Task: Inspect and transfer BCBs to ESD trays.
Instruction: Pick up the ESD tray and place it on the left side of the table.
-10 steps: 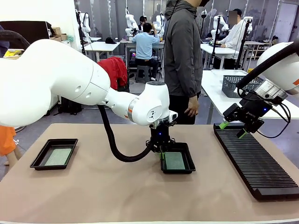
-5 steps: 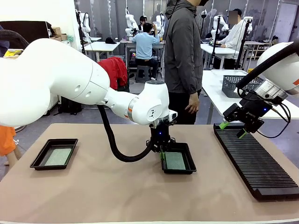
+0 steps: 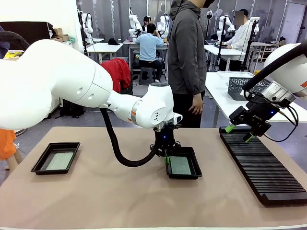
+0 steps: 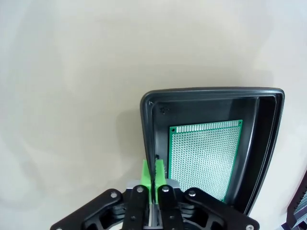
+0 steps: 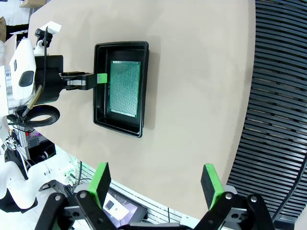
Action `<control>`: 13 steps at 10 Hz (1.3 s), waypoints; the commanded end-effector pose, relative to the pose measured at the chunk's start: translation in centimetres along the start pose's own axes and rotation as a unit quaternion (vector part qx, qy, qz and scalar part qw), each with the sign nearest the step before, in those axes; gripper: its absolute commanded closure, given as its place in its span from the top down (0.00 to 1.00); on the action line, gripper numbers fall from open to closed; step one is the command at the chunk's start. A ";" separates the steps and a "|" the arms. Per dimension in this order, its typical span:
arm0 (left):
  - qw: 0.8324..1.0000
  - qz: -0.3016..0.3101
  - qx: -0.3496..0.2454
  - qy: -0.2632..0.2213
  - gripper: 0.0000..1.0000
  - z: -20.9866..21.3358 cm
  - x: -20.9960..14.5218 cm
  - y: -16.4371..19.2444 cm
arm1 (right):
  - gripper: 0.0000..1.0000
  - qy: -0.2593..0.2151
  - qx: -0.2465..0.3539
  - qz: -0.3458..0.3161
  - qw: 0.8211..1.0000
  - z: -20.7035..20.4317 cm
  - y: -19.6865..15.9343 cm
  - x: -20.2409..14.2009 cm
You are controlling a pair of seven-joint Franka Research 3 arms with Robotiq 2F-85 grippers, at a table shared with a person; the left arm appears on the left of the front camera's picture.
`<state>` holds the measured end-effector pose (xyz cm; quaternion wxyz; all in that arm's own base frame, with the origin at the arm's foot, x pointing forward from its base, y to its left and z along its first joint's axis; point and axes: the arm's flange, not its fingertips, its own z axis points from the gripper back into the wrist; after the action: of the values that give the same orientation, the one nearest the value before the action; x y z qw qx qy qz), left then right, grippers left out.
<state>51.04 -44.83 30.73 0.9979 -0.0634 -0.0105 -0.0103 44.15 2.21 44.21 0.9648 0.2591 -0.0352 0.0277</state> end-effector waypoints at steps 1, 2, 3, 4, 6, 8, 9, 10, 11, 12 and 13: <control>1.000 -0.006 -0.023 0.001 0.04 0.1 0.2 0.9 | 1.00 -0.001 -0.004 -0.011 1.000 0.0 0.2 -0.1; 0.999 -0.010 -0.048 0.004 0.04 0.0 0.6 1.9 | 1.00 -0.001 -0.004 -0.011 1.000 0.0 0.2 -0.1; 0.998 -0.012 -0.065 0.013 0.04 -0.1 1.0 2.6 | 1.00 -0.001 -0.004 -0.011 1.000 0.0 0.2 -0.1; 0.996 -0.019 -0.081 0.017 0.04 -0.1 1.4 3.3 | 1.00 -0.001 -0.004 -0.011 1.000 0.0 0.2 -0.1; 0.994 -0.030 -0.100 0.019 0.04 0.0 2.1 4.2 | 1.00 -0.001 -0.004 -0.011 1.000 0.0 0.2 -0.1; 0.992 -0.043 -0.118 0.008 0.04 0.7 2.3 5.2 | 1.00 -0.001 -0.004 -0.011 1.000 0.0 0.2 -0.1; 0.991 -0.047 -0.122 -0.002 0.04 1.3 2.3 5.8 | 1.00 -0.001 -0.004 -0.011 1.000 0.0 0.2 -0.1; 0.991 -0.046 -0.123 -0.011 0.04 2.1 2.2 6.7 | 1.00 -0.001 -0.004 -0.011 1.000 0.0 0.2 -0.1; 0.991 -0.045 -0.122 -0.016 0.04 2.7 2.2 7.2 | 1.00 -0.001 -0.004 -0.011 1.000 0.0 0.2 -0.1; 0.991 -0.044 -0.120 -0.024 0.04 3.7 2.1 8.3 | 1.00 -0.001 -0.004 -0.011 1.000 0.0 0.2 -0.1; 0.992 -0.043 -0.118 -0.028 0.04 4.3 2.1 9.1 | 1.00 -0.001 -0.004 -0.011 1.000 0.0 0.2 -0.1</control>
<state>54.52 -37.21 33.58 0.9848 -0.1643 -0.0335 -0.0461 44.15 2.20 44.21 0.9648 0.2591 -0.0352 0.0276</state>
